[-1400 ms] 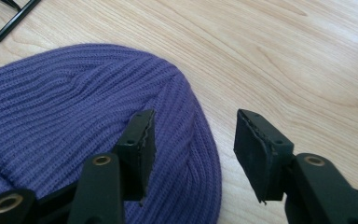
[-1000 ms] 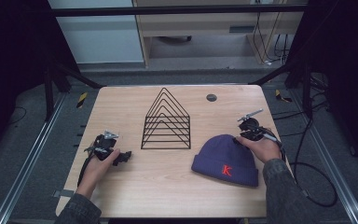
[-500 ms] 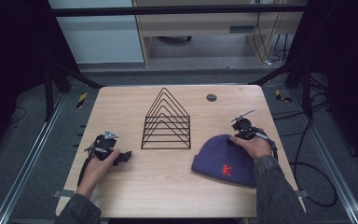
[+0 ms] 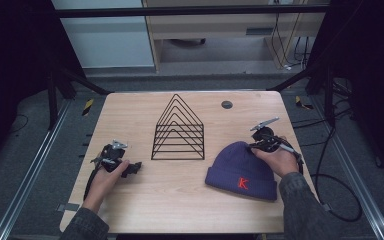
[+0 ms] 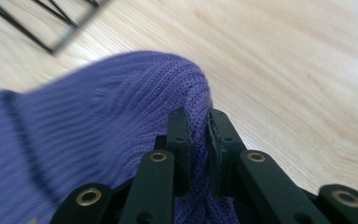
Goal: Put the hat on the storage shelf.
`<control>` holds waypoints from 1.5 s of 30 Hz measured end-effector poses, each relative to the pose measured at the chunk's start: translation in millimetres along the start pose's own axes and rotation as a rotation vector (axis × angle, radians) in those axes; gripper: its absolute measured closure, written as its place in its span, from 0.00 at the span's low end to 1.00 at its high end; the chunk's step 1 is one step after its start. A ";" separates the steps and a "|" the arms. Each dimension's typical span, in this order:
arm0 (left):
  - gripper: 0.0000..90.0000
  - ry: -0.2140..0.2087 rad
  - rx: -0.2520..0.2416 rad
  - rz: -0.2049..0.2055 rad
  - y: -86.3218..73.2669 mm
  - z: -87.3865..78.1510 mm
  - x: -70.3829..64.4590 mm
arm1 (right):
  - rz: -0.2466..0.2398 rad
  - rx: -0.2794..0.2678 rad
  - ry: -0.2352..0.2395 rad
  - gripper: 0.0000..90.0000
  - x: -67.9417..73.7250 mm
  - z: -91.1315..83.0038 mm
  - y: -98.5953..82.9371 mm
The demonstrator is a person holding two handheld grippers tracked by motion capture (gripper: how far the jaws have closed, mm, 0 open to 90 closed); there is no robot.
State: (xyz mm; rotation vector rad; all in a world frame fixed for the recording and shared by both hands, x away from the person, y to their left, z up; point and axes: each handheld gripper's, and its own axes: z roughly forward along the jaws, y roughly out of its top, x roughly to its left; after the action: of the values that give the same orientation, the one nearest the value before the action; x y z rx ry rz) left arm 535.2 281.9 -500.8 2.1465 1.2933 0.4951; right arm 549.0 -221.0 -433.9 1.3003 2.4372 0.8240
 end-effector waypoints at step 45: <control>0.09 -0.142 -0.345 0.061 120.9 -104.9 -30.2 | -0.217 -0.373 0.012 0.91 49.5 -152.4 71.2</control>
State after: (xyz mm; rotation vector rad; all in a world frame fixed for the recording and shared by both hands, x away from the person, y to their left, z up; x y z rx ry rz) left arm 541.9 241.2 -343.2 1.8991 0.9873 0.5370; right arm 497.6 -203.8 -267.1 0.8812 2.2380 1.1557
